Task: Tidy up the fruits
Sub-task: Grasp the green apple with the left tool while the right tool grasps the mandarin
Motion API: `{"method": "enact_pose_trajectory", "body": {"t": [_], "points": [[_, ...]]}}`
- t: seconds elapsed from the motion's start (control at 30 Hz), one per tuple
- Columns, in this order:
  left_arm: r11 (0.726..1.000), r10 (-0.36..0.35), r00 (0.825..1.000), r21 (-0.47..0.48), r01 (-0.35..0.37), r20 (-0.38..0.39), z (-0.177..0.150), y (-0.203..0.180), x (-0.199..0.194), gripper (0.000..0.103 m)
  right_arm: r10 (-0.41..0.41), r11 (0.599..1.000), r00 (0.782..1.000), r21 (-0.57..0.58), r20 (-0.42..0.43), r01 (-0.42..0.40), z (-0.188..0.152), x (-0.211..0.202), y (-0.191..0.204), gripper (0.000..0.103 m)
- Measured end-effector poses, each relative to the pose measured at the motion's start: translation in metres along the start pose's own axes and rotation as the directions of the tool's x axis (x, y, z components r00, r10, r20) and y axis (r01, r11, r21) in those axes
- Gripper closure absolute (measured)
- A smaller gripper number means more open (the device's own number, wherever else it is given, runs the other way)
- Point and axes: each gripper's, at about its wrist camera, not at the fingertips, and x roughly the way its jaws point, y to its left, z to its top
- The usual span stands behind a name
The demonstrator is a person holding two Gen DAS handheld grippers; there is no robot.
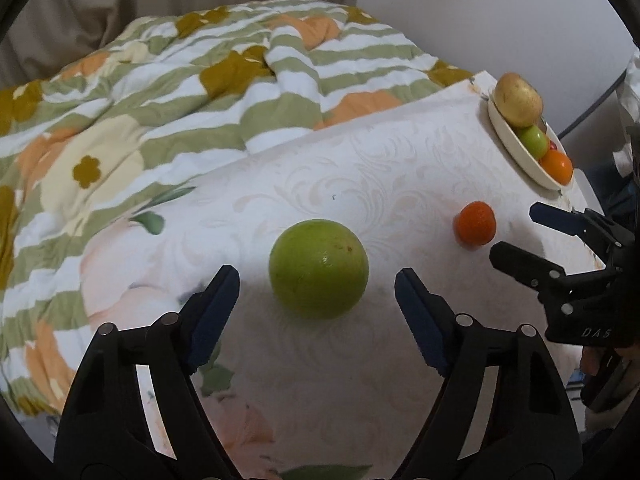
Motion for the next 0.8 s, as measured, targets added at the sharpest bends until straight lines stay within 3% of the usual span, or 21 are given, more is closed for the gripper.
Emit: {"method": "enact_pose_trajectory", "body": {"t": [0.23,0.3,0.67,0.8], "points": [[1.000,0.013,1.000,0.014,-0.013,-0.003,0.000,-0.004,0.011,0.031,-0.002,1.000,1.000,-0.017,-0.020,0.002,-0.003,0.009,0.005,0.023],[1.000,0.029,1.000,0.009,-0.029,0.001,0.000,-0.003,0.012,0.042,0.005,1.000,1.000,-0.010,-0.019,-0.005,-0.003,0.010,0.005,0.024],[0.998,0.038,0.999,-0.041,-0.038,0.003,-0.010,0.010,0.004,0.042,-0.006,1.000,1.000,-0.027,-0.027,0.005,0.002,0.021,0.013,0.041],[0.997,0.051,0.999,-0.056,-0.051,0.003,-0.016,0.016,-0.001,0.042,-0.017,0.999,1.000,-0.042,-0.027,0.016,0.005,0.025,0.015,0.052]]}}
